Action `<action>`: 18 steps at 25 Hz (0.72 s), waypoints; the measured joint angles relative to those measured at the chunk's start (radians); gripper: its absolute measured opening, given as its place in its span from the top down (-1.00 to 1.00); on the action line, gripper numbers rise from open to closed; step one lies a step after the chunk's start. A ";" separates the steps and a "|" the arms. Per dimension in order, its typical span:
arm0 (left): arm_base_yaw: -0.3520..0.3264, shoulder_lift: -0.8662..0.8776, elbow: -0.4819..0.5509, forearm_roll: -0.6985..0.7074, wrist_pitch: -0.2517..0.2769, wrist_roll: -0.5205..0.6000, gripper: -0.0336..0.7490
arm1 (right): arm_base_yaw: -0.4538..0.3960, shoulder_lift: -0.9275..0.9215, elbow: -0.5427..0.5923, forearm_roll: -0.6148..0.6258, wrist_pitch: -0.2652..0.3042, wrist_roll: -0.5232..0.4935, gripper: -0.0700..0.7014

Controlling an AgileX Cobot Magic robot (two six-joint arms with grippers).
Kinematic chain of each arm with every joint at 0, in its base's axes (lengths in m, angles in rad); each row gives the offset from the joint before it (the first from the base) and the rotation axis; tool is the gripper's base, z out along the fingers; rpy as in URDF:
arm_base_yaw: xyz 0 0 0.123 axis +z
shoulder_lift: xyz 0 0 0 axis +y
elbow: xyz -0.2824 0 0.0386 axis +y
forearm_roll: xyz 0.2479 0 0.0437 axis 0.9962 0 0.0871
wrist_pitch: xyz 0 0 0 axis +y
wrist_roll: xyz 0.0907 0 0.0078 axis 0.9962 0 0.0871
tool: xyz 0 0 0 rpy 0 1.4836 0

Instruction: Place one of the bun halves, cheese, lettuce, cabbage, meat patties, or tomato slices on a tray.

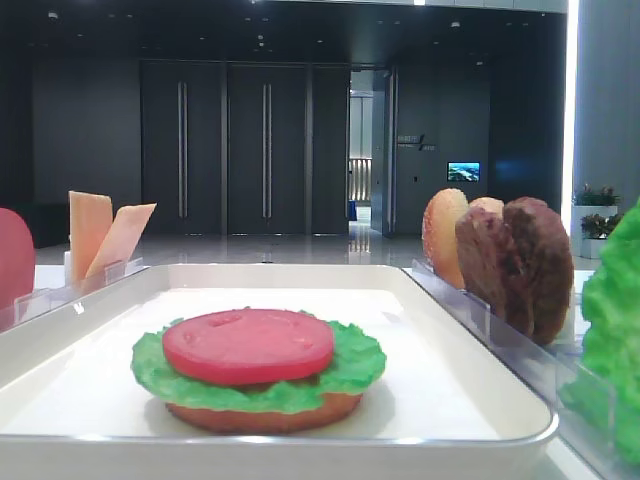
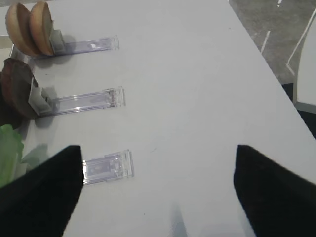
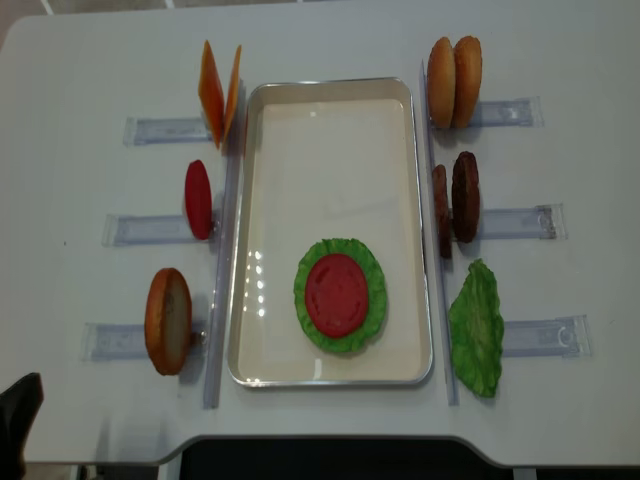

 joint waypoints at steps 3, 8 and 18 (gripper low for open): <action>0.000 -0.024 0.000 0.000 0.000 0.000 -0.69 | 0.000 0.000 0.000 0.000 0.000 0.000 -0.70; 0.000 -0.090 0.000 0.000 0.000 0.000 -0.69 | 0.000 0.000 0.000 0.000 0.000 0.000 -0.70; 0.000 -0.173 0.012 -0.001 -0.001 0.000 -0.69 | 0.000 0.000 0.000 0.000 0.000 0.000 -0.70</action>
